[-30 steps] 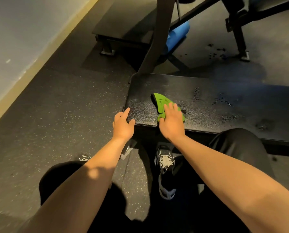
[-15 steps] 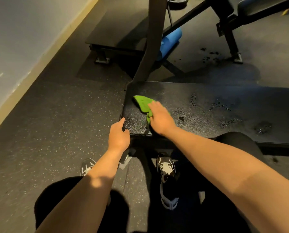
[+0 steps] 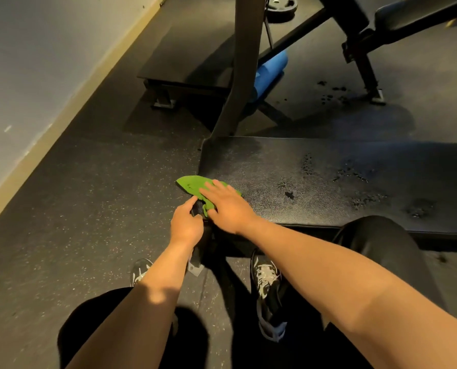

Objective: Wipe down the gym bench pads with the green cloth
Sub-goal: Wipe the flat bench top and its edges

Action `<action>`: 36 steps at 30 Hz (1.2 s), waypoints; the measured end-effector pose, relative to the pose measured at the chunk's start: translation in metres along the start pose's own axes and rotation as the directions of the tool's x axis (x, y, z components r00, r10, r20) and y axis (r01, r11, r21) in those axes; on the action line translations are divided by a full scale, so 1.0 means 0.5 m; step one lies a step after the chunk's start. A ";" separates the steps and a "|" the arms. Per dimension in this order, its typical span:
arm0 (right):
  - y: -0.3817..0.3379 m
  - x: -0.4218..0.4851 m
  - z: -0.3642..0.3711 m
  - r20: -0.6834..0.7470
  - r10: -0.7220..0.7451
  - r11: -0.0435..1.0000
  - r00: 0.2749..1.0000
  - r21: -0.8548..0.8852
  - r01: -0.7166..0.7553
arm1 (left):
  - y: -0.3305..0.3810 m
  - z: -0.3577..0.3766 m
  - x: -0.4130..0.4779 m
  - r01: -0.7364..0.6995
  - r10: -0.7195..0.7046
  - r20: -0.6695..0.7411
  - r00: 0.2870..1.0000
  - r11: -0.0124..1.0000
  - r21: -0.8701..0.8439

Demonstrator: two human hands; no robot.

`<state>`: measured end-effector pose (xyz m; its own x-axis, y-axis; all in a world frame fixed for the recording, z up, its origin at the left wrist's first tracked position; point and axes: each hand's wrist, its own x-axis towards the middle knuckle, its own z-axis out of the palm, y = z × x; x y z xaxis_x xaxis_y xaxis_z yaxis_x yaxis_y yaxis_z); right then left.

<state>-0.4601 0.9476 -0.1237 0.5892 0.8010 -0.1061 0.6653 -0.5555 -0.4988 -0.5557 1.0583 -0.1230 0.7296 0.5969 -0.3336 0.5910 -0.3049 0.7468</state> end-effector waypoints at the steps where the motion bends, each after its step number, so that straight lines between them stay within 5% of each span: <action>1: 0.025 -0.007 -0.013 -0.001 0.000 1.000 1.000 -0.002 0.000 | -0.002 -0.001 -0.001 0.001 -0.001 0.000 1.000 1.000 0.005; 9: 0.115 -0.097 -0.041 -0.240 0.346 0.929 0.907 -0.046 -0.367 | -0.002 -0.008 -0.015 0.023 -0.023 -0.009 1.000 1.000 -0.016; 18: -0.019 -0.073 0.043 -0.130 0.099 0.977 0.987 -0.174 -0.121 | -0.017 -0.011 -0.017 0.015 -0.018 -0.041 0.999 0.997 -0.073; 28: 0.027 -0.131 0.026 -0.194 0.148 0.960 0.970 -0.208 -0.188 | -0.009 0.056 -0.065 -0.259 0.259 0.056 0.964 0.875 0.408; 36: 0.099 -0.205 0.006 -0.305 0.291 0.935 0.907 -0.111 -0.338 | 0.002 0.058 -0.070 -0.266 0.273 0.036 0.961 0.887 0.378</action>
<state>-0.4888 0.8384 -0.1400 0.8679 0.4963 0.0208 0.4737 -0.8144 -0.3352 -0.5704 1.0155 -0.1275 0.8752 0.4637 -0.1380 0.4602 -0.7099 0.5332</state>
